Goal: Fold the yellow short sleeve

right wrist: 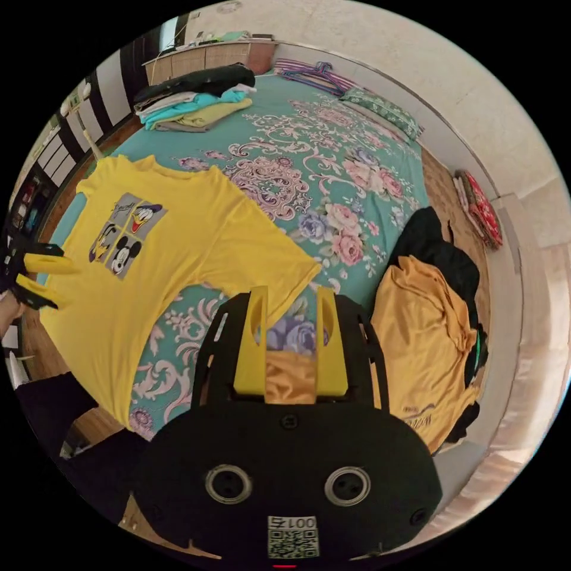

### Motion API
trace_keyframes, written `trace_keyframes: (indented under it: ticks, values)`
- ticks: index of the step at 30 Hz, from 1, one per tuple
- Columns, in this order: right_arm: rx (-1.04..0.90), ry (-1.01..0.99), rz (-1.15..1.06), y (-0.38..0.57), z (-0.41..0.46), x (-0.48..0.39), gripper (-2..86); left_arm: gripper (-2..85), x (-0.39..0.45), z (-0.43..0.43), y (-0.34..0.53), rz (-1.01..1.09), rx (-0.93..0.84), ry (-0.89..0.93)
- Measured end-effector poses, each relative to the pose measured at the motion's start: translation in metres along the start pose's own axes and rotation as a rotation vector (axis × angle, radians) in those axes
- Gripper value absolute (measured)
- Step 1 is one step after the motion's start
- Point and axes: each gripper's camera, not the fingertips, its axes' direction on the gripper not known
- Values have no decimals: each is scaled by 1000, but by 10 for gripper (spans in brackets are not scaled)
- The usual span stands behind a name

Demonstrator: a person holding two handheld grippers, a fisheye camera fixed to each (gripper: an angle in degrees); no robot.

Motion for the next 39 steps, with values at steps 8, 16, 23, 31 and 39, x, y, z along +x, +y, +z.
trace_keyframes:
  ticks: [8, 16, 23, 31, 39]
  values:
    - [-205, -267, -281, -67, 39, 49, 74, 54, 114, 148, -134, 207, -134, -312]
    - [-186, -361, -354, -73, -7, 78, 20, -4, 158, 196, -187, 253, -204, -382]
    - [-176, -493, -322, -91, -62, 111, 7, -11, 164, 160, -199, -2, -67, -308]
    - [-31, -823, -347, -140, -124, 107, 5, -11, 125, 77, -189, -526, 163, -142]
    - [-55, -916, -396, -182, -89, 39, 5, -11, 81, 35, -165, -793, 161, -129]
